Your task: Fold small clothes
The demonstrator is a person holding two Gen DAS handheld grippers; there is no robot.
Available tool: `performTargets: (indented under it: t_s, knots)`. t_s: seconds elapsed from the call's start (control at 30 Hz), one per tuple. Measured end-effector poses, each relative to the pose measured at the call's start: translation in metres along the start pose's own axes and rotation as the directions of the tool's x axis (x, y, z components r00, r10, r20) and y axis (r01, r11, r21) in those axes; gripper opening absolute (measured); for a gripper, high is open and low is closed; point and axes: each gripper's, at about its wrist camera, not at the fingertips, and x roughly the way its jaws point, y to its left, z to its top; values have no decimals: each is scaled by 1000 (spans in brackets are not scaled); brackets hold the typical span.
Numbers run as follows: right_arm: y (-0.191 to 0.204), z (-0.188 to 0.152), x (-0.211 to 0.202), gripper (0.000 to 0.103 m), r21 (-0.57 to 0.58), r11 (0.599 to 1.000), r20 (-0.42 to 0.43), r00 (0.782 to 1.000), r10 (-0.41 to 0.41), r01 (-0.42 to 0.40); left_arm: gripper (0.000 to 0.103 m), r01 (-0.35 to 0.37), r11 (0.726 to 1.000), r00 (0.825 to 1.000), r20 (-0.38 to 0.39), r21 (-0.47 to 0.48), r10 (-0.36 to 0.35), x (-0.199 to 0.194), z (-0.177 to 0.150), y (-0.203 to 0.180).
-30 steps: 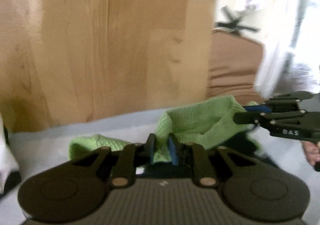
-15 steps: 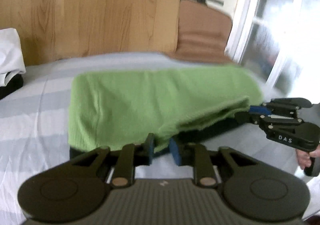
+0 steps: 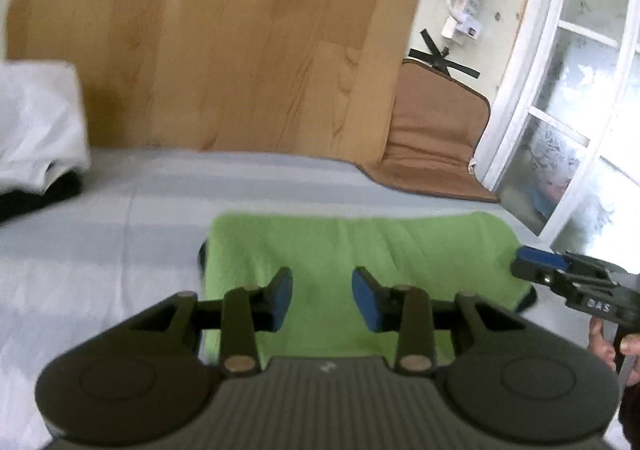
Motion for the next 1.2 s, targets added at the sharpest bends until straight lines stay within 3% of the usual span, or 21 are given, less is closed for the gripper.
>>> performTargets:
  t_s: [0.07,0.13,0.17,0.2,0.23,0.33,0.43,0.57,0.6,0.7,0.73,0.87,1.07,1.2]
  knots:
    - [-8,3,26,42,1,1000,-34,999,4,-4,33,-45,997,999,-10,55,46,31,7,-5]
    - [-23,0,52,41,27,999,-99,994,-35,38,31,-118,990,990,-71,73,123,74,11,-1]
    - [-32,-2,65,36,15,997,-124,989,-75,77,31,-145,987,984,-97,67,151,89,12,5]
    - [-42,-5,80,20,-15,992,-151,980,-129,129,31,-160,986,981,-106,53,165,104,12,14]
    - [-49,-8,87,18,-27,986,-160,973,-167,165,30,-171,984,981,-83,54,175,110,12,19]
    - [-68,-12,85,16,122,982,-121,984,-128,142,30,-214,974,973,-72,73,220,121,15,19]
    - [-58,-13,83,17,79,982,-116,980,-160,170,30,-257,955,962,-58,147,268,124,11,7]
    - [-61,-17,71,21,144,979,-104,986,-131,146,31,-263,957,960,-61,123,271,116,10,3]
    - [-63,-18,66,28,165,976,-96,987,-126,141,35,-268,957,959,-64,113,276,111,9,2]
    - [-63,-26,46,33,220,968,-85,991,-107,123,58,-298,948,951,-49,111,305,95,4,-6]
    - [-62,-30,40,35,236,965,-76,992,-102,118,59,-299,949,952,-42,103,305,90,1,-7]
    - [-55,-46,10,42,282,947,-13,988,-153,151,59,-313,946,949,-15,85,316,68,-19,-7]
    - [-70,-54,12,42,422,894,-23,988,-152,147,60,-389,901,921,57,192,385,70,-49,-19]
    - [-69,-55,10,42,434,890,-18,989,-148,141,60,-372,912,928,51,171,369,68,-47,-15]
